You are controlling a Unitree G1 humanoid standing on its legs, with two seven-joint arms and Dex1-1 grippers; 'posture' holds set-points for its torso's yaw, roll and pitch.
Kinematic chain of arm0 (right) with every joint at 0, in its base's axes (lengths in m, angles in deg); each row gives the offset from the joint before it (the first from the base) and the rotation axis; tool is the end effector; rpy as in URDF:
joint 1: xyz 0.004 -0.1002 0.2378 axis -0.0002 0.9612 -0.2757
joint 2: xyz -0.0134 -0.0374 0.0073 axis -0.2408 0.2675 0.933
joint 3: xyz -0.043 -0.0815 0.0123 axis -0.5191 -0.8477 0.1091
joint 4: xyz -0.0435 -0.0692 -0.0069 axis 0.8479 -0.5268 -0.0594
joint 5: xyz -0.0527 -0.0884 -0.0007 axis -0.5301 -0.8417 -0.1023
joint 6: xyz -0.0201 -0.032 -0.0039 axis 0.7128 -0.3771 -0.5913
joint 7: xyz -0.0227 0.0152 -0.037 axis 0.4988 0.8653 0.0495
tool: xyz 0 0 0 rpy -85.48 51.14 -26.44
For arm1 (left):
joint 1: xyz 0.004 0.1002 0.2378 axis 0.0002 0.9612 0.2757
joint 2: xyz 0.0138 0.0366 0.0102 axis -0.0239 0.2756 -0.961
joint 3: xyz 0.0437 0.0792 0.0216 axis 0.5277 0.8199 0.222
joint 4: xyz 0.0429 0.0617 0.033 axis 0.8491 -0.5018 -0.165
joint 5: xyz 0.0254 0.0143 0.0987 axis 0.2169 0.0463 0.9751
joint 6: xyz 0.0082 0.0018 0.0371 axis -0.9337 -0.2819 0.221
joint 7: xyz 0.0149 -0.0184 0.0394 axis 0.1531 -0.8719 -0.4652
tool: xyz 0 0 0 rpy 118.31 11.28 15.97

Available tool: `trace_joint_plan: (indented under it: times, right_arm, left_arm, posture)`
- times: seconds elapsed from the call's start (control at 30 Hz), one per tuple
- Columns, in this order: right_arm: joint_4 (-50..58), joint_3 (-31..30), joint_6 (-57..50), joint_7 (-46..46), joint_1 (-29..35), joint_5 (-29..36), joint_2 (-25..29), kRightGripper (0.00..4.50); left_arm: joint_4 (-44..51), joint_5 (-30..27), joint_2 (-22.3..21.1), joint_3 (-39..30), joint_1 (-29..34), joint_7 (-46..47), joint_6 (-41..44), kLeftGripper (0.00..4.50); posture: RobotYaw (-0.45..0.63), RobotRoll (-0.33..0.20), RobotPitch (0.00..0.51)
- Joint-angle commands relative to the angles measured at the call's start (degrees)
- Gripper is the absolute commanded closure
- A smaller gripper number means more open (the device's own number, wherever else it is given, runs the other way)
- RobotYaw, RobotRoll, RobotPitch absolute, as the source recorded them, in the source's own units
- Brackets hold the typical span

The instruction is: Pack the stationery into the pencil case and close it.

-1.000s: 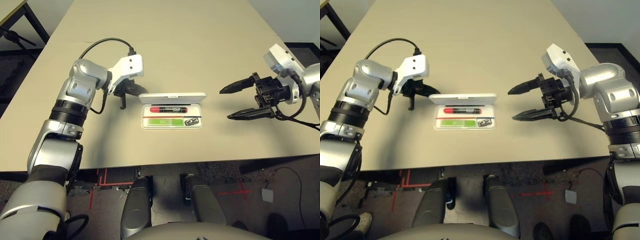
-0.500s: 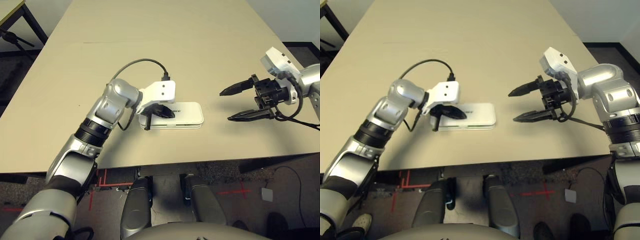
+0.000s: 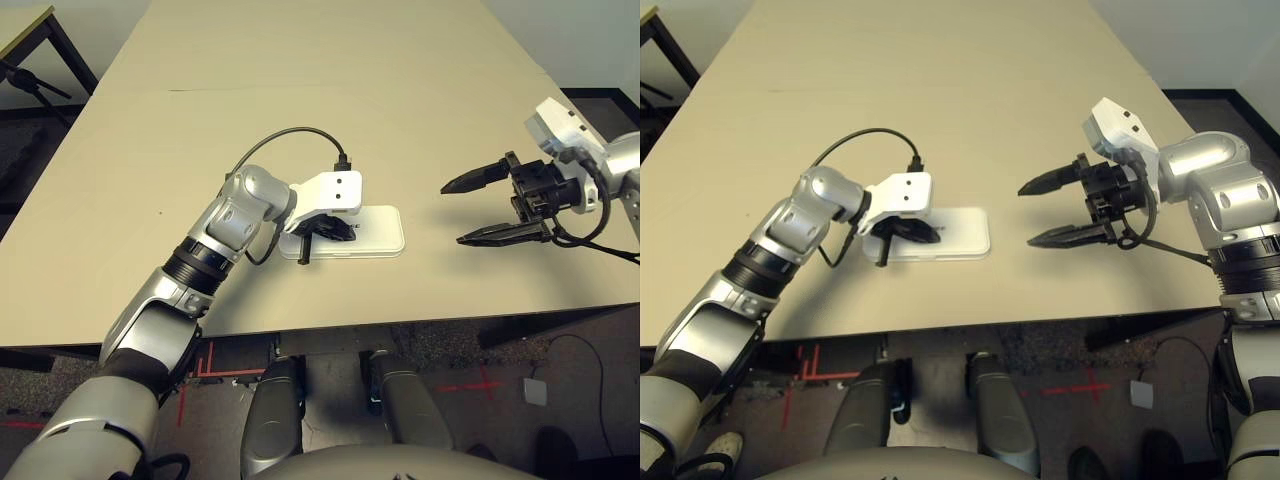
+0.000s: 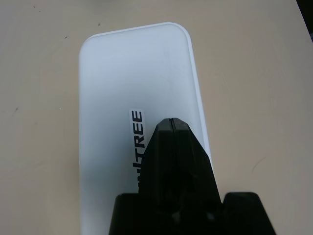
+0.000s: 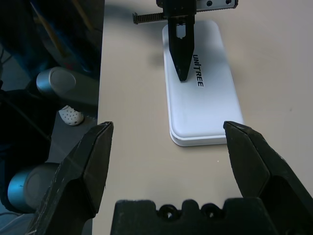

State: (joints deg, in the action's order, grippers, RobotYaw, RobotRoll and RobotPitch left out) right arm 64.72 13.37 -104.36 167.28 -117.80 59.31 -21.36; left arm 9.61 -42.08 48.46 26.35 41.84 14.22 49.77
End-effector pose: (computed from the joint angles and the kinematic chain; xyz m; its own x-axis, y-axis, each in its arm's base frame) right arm 0.2919 -0.2589 0.2384 0.0400 0.8934 -0.4475 -0.9925 -0.0161 -0.1210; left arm 0.3114 0.1194 0.1867 0.1199 -0.7398 -0.6620 0.9662 -0.0664 0.2491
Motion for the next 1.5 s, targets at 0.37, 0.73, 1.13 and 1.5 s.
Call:
trace_joint_plan:
  times: [0.37,0.73,1.13,1.5]
  right_arm:
    - [-2.9,4.9,-2.6,-4.9,-0.2,-0.5,-5.3,0.0]
    - [-14.8,16.9,3.6,-29.0,-0.9,-2.2,-16.4,0.0]
    - [-29.2,27.2,17.2,-56.9,-3.0,-6.0,-22.3,0.0]
    - [-39.1,29.5,25.7,-67.6,-3.2,-8.6,-22.7,0.0]
  left_arm:
    - [-2.1,-3.6,2.3,-10.0,4.4,12.3,7.7,4.12]
    - [0.0,-8.6,4.9,-38.9,7.9,47.3,3.2,0.05]
    - [5.7,-9.4,6.0,-48.8,19.0,65.3,-6.7,0.02]
    - [5.2,-11.1,8.1,-50.3,22.5,72.0,-9.7,0.02]
  posture:
    - [-0.01,0.0,0.167]
    - [0.02,0.0,0.164]
    - [0.03,0.0,0.162]
    - [0.02,0.0,0.158]
